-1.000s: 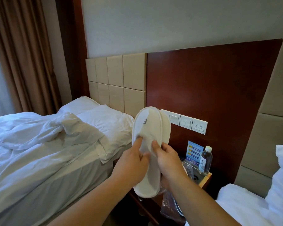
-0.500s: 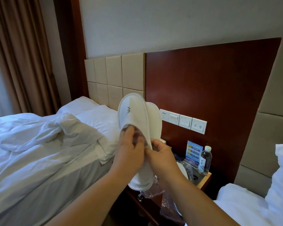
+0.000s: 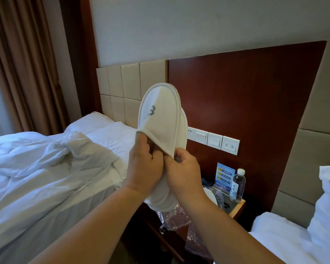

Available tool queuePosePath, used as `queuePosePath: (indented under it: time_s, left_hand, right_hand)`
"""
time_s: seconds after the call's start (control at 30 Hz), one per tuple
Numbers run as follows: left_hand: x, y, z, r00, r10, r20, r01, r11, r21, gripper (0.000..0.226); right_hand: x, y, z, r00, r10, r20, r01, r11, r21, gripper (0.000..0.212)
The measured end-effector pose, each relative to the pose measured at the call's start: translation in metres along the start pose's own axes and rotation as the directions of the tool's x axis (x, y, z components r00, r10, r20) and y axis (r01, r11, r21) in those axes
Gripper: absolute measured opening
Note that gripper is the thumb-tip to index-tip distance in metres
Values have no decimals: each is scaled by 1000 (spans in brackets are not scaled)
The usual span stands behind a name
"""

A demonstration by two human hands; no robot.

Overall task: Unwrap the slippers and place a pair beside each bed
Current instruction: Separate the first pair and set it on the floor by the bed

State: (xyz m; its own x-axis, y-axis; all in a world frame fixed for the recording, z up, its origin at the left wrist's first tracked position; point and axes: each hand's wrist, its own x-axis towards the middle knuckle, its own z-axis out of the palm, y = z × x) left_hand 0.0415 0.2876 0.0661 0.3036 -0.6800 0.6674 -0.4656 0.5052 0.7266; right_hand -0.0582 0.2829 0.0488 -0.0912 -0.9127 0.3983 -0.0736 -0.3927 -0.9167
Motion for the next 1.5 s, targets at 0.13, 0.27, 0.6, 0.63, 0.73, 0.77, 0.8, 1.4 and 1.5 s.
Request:
queuePosePath:
  time_s: [0.13, 0.27, 0.6, 0.63, 0.73, 0.77, 0.8, 1.4, 1.5]
  left_hand:
    - [7, 4, 4, 990, -100, 101, 94, 994, 63, 24]
    - [15, 7, 1, 960, -135, 245, 68, 962, 263, 12]
    - [18, 24, -2, 965, -149, 217, 47, 909, 415, 24]
    - [18, 25, -2, 962, -150, 228, 42, 907, 419, 23]
    - [18, 30, -2, 959, -150, 242, 40, 912, 407, 8]
    - [20, 31, -1, 953, -172, 249, 50, 901, 431, 21]
    - [21, 33, -1, 941, -215, 262, 75, 887, 456, 33]
    - [34, -10, -20, 970, -135, 201, -49, 702, 711, 13]
    - [30, -17, -20, 901, -217, 375, -76, 772, 631, 25]
  right_hand:
    - [1, -2, 1, 998, -67, -17, 66, 994, -88, 20]
    - [5, 4, -4, 992, -120, 23, 123, 973, -197, 28]
    - [16, -2, -9, 997, -80, 14, 81, 959, -271, 36]
    - [16, -2, -10, 998, -70, 11, 70, 961, -268, 37]
    - [16, -2, -11, 998, -64, 17, 66, 959, -275, 34]
    - [17, -2, -12, 997, -70, 14, 71, 958, -278, 32]
    - [18, -3, -13, 997, -75, 11, 75, 958, -277, 28]
    - [11, 7, -27, 988, -117, 96, 134, 971, -199, 96]
    - [13, 9, -27, 989, -145, 32, 149, 963, -224, 88]
